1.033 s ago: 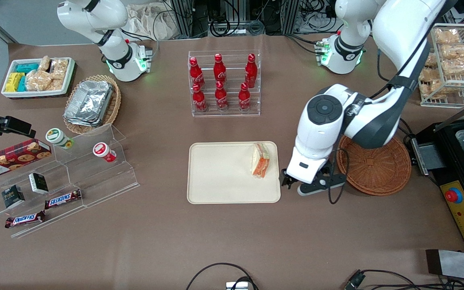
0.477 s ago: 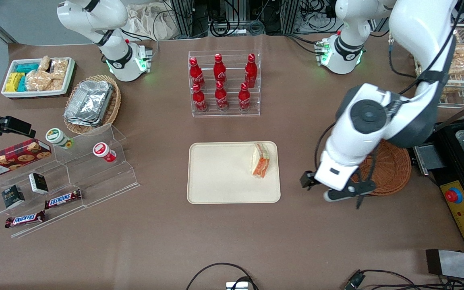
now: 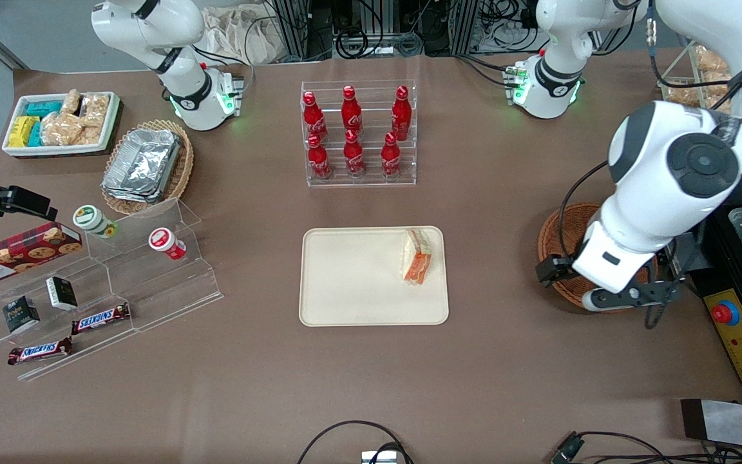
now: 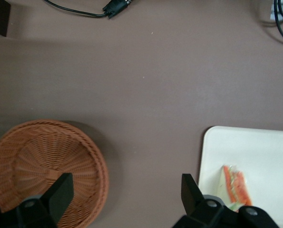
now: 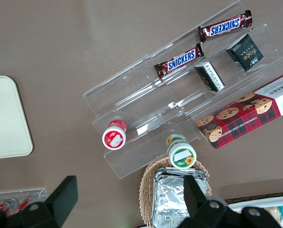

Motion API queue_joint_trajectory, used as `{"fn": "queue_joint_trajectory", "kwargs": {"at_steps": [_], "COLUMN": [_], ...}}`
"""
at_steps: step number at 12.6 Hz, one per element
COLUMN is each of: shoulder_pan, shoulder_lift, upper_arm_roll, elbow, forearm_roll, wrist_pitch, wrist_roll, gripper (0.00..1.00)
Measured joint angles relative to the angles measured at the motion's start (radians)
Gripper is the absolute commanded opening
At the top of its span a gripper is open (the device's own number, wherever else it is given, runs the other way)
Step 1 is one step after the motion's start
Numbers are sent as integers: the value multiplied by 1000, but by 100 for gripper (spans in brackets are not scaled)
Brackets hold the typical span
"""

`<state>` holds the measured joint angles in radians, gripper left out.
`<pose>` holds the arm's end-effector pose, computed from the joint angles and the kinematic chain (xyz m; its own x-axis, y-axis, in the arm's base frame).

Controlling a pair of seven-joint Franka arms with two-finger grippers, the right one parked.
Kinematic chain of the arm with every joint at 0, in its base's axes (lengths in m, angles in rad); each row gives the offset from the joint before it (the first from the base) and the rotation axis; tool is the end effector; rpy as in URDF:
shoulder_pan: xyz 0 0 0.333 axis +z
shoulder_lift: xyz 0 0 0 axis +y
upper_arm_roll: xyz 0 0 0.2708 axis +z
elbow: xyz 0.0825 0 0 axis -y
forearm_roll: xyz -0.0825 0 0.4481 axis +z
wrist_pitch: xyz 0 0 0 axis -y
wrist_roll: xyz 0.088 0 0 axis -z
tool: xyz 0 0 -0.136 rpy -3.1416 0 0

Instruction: Place sandwich from basket to tray

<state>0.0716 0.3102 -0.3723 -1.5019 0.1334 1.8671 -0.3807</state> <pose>0.6881 -0.1764 0.4208 0.9947 0.0665 0.0779 0.0659 -0.9978 0.0108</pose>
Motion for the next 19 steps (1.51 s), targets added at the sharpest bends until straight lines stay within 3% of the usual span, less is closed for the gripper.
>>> {"fn": "queue_joint_trajectory", "kwargs": {"at_steps": [7, 19], "shoulder_pan": [-43, -68], "shoulder_lift": [-126, -323], "upper_arm_roll": [199, 253], "elbow": [-4, 2], "forearm_roll": [-83, -83], "wrist_pitch": [-173, -441], "wrist_roll": [311, 372], "gripper": [100, 100]}}
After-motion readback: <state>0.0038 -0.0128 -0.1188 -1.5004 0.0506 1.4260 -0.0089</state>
